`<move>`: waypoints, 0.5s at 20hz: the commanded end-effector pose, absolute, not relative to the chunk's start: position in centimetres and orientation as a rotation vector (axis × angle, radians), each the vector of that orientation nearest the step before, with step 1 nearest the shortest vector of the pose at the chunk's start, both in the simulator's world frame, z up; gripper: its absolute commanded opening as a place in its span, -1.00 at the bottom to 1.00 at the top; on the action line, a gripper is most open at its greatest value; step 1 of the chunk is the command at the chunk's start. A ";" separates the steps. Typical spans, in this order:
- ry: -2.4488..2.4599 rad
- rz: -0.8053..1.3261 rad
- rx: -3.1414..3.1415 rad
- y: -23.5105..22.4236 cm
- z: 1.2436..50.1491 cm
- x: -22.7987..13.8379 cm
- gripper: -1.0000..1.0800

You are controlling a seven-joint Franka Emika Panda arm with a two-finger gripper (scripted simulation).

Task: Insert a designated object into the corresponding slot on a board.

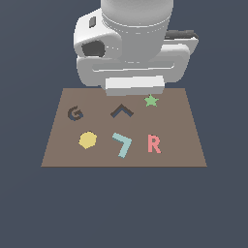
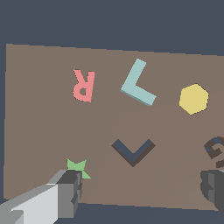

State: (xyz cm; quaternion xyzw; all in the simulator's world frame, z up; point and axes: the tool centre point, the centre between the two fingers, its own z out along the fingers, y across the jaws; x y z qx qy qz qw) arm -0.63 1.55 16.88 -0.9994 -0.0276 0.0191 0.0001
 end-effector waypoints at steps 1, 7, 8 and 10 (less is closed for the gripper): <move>-0.087 0.060 -3.140 1.5 16.9 -0.6 0.92; -0.045 0.057 -3.141 1.5 16.2 -0.1 0.92; -0.030 0.056 -3.141 1.5 15.9 0.1 0.92; 0.007 0.053 -3.141 1.5 15.3 0.6 0.92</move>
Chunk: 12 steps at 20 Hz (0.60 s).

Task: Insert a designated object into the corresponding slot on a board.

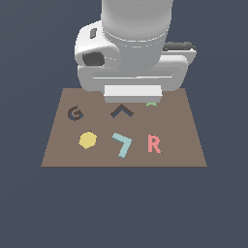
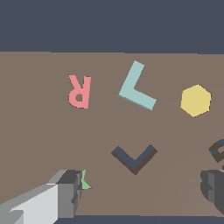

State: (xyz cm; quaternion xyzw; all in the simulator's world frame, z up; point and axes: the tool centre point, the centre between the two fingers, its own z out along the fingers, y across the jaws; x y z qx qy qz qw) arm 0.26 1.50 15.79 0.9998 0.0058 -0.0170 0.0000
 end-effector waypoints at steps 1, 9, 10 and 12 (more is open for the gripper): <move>-0.029 -0.051 3.141 1.4 15.0 0.8 0.92; -0.279 -0.031 3.128 0.8 10.9 4.0 0.92; -0.318 -0.027 3.124 0.6 10.3 4.5 0.92; -0.392 -0.021 3.116 0.3 9.1 5.5 0.92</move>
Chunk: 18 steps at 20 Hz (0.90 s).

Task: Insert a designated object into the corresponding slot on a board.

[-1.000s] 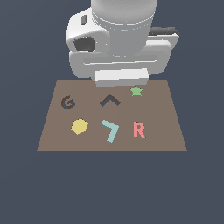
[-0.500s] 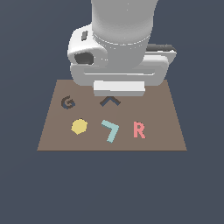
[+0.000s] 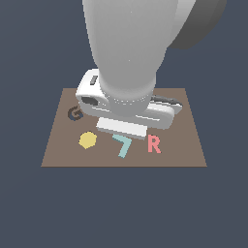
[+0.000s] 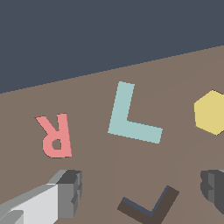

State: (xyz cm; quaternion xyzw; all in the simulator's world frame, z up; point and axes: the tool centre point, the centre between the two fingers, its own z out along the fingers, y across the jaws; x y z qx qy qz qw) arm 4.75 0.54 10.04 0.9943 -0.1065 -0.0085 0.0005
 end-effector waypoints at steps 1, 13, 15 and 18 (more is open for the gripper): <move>-0.425 -0.019 3.111 0.1 8.6 5.9 0.92; -0.652 -0.001 3.073 -1.4 5.1 8.7 0.92; -0.661 0.000 3.071 -1.4 5.0 8.8 0.92; -0.659 -0.002 3.071 -1.5 5.0 8.8 0.92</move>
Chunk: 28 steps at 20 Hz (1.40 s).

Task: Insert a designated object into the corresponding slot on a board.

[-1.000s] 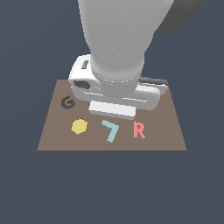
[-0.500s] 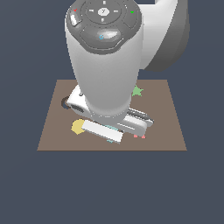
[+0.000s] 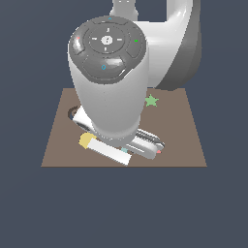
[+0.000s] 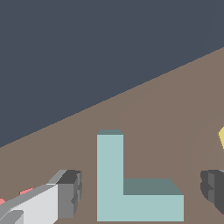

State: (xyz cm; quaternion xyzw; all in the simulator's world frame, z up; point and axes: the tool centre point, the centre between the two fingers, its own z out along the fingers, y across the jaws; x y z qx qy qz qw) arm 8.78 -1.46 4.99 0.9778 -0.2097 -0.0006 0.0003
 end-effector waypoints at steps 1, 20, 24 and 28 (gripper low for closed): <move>-0.659 -0.002 3.071 -1.4 5.0 8.8 0.92; -0.663 0.000 3.071 -1.5 3.0 8.8 -1.00; -0.662 0.001 3.072 -1.4 3.5 8.9 -1.00; -0.657 -0.001 3.072 -1.4 3.3 8.8 -1.00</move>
